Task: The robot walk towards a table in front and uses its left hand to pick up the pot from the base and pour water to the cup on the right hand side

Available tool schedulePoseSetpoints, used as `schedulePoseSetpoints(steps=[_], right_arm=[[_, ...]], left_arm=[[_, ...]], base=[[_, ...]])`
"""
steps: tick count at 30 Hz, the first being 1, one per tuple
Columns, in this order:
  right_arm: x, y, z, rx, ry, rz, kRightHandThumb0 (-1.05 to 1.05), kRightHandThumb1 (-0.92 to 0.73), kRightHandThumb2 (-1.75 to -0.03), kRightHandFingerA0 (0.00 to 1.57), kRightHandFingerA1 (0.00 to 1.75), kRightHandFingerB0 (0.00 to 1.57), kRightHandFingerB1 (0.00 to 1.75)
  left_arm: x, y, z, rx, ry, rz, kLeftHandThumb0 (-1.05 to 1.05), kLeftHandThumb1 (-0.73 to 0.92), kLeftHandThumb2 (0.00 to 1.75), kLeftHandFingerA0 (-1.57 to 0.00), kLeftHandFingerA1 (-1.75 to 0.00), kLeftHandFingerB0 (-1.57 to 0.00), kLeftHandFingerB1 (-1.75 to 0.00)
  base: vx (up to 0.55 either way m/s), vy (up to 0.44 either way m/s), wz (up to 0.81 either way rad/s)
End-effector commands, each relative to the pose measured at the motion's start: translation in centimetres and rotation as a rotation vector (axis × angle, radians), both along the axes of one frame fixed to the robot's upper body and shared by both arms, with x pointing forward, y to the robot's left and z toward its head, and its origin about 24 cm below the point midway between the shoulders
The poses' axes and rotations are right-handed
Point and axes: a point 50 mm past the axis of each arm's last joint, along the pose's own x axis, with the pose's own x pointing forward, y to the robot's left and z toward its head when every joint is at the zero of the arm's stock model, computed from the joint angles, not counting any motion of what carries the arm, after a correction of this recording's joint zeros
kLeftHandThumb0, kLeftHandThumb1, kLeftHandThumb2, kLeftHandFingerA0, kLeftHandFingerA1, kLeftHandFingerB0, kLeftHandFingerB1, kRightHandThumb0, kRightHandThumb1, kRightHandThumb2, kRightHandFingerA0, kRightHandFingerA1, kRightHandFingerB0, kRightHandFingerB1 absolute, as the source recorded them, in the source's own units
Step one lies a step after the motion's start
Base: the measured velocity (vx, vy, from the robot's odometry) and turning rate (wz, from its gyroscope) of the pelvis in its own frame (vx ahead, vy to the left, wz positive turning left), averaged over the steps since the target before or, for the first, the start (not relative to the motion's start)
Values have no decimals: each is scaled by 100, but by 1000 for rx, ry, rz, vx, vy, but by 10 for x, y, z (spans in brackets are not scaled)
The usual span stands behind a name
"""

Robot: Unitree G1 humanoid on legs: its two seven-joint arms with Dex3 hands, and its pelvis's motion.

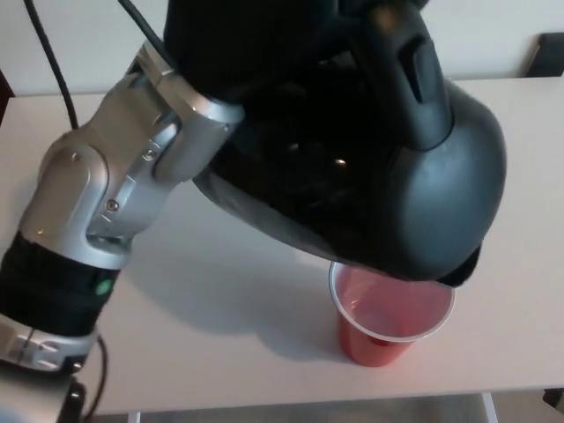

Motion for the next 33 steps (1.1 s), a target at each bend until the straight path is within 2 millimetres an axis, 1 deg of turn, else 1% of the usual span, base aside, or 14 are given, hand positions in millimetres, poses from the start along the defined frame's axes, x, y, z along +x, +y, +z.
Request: schedulePoseSetpoints(steps=[1,8,14,15,17,18,19,27,28,29,30,31,32,33], right_arm=[[10,-9,13,-31,-70,1,-41,-59,-57,27,42,36,49],[6,-8,11,-29,-68,-14,-39,-60,-57,28,41,37,48],[7,-9,12,-31,-68,-18,-38,-60,-57,28,42,36,48],[7,-9,12,-40,-68,-13,-38,-61,-57,30,43,36,48],[7,-9,12,-39,-68,-12,-38,-60,-57,29,43,36,47],[7,-9,12,-38,-68,-13,-38,-61,-57,28,42,36,47],[7,-9,12,-38,-67,-13,-43,-49,-75,26,50,32,54],[5,-9,10,-59,-54,-16,-43,-50,-74,27,50,32,53],[5,-8,10,-58,-54,-16,-43,-50,-74,28,50,32,53],[6,-8,10,-57,-54,-16,-44,-50,-74,28,51,32,54],[6,-8,10,-55,-54,-18,-43,-50,-74,29,51,33,54],[6,-7,10,-52,-55,-21,-43,-50,-74,29,51,33,54],[6,-7,10,-53,-55,-21,-43,-50,-74,29,51,32,53],[6,-7,10,-54,-56,-21,-43,-50,-74,29,51,32,53]], left_arm=[[37,91,-11,-879,724,-93,-13,61,55,-77,-175,-61,-175],[35,110,-45,-1102,860,-192,-9,65,54,-71,-175,-54,-175],[28,125,-70,-1243,908,-196,-9,65,55,-77,-175,-58,-175],[25,131,-79,-1341,934,-233,-10,64,56,-78,-175,-67,-163],[24,135,-84,-1402,950,-252,-10,63,58,-80,-175,-69,-161],[23,140,-91,-1449,975,-256,-12,63,57,-83,-175,-68,-163],[23,144,-96,-1487,992,-256,-10,63,57,-83,-175,-65,-166],[18,168,-136,-1753,1048,-222,-8,66,57,-85,-175,-55,-163],[17,169,-140,-1778,1054,-226,-13,55,76,-121,-154,-77,-128],[17,171,-144,-1811,1059,-231,-5,68,56,-81,-175,-48,-166],[17,172,-148,-1852,1055,-236,-8,57,73,-123,-159,-74,-130],[16,172,-151,-1882,1049,-244,-8,57,73,-123,-159,-74,-130],[16,173,-156,-1900,1056,-249,-4,69,57,-85,-175,-40,-170],[16,174,-159,-1910,1061,-251,-4,69,57,-85,-175,-40,-170]], base=[[0,0,0],[0,0,0],[0,0,0],[0,0,0],[0,0,0],[0,0,0],[0,0,0],[0,0,0],[0,0,0],[0,0,0],[0,0,0],[0,0,0],[0,0,0],[0,0,0]])
